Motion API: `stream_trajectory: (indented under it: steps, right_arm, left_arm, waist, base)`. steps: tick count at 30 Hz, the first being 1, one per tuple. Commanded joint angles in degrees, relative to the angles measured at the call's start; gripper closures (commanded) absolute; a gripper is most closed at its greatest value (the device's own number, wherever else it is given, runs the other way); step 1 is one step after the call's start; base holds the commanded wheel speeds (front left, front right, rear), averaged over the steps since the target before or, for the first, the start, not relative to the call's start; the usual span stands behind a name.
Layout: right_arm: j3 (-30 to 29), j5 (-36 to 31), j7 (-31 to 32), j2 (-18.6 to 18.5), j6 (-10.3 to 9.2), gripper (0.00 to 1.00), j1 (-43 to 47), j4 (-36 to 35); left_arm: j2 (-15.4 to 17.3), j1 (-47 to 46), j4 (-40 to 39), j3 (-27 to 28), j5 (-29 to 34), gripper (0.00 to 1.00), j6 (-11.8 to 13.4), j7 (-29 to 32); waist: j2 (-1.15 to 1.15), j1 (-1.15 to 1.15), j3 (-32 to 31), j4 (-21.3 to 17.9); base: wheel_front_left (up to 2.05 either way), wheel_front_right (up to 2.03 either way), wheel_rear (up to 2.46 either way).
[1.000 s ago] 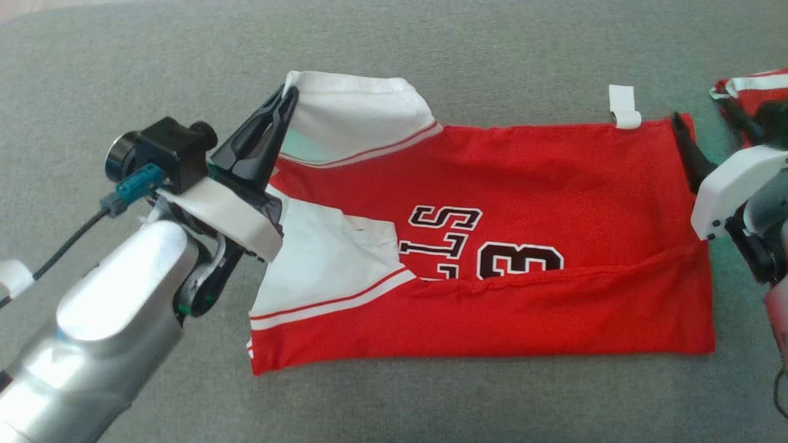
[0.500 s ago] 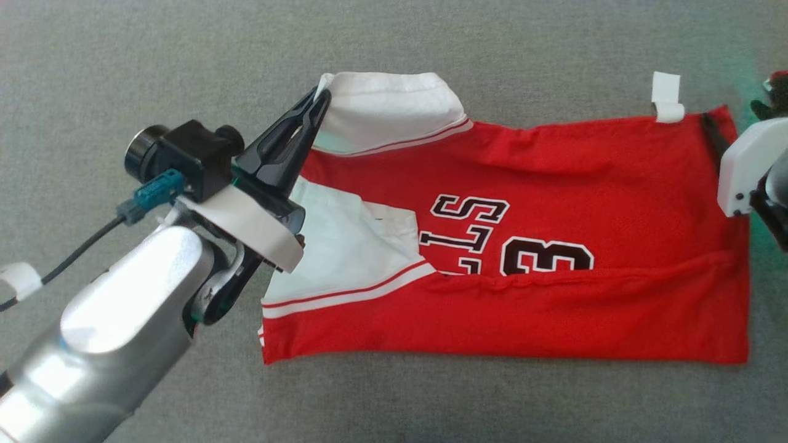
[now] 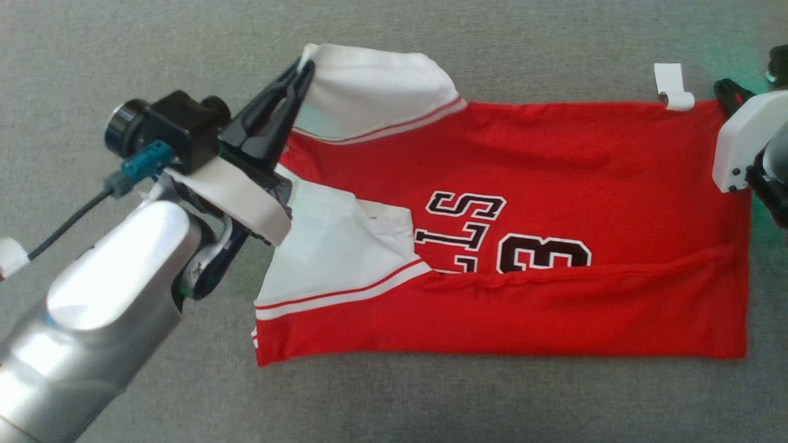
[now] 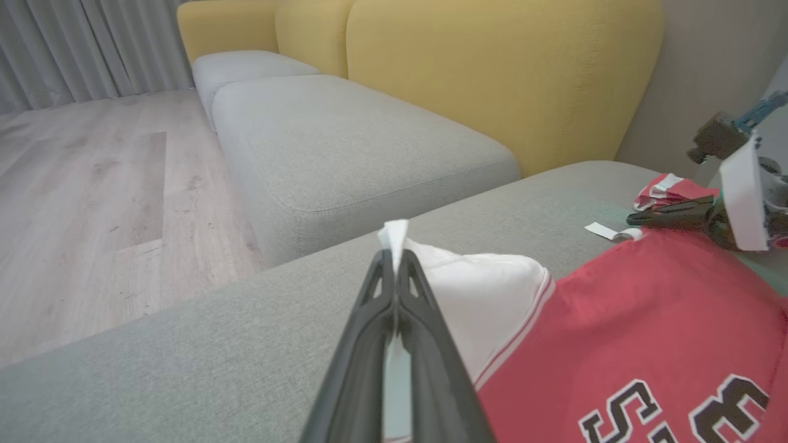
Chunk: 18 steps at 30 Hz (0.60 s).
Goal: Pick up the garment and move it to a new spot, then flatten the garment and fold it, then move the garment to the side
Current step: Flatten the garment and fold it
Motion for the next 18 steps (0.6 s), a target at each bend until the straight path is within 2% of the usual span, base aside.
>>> stream_trajectory:
  steps: [1,4,9,18]
  right_arm:
    - [0.47,1.26,-1.78,-0.83,-0.05,1.0,-1.61,-1.09]
    - [0.65,2.19,-3.9,-1.02,-0.05,1.0,-3.77,-1.68]
    - [-0.81,3.36,-7.83,-1.12,-0.05,1.0,-7.7,-2.1]
    - [-2.56,3.16,-13.18,1.82,-0.05,1.0,-12.45,-0.02]
  left_arm:
    - [2.69,-3.14,-0.21,3.76,0.12,1.0,0.73,-0.41]
    - [3.3,-4.53,1.88,4.58,0.3,1.0,0.68,-0.73]
    - [2.49,-8.77,6.95,5.1,1.14,1.0,-0.69,-1.48]
    - [-1.42,-18.17,19.71,5.75,3.94,1.0,-2.81,-6.03]
  waist:
    - [0.0,-0.01,-0.48,-0.74]
    - [0.0,-0.01,-0.62,-1.64]
    - [0.0,-0.01,-0.33,-2.51]
    - [0.0,-0.01,0.99,-3.7]
  base:
    - [0.0,0.0,0.0]
    - [0.0,0.0,0.0]
    - [0.0,0.0,0.0]
    - [0.0,0.0,0.0]
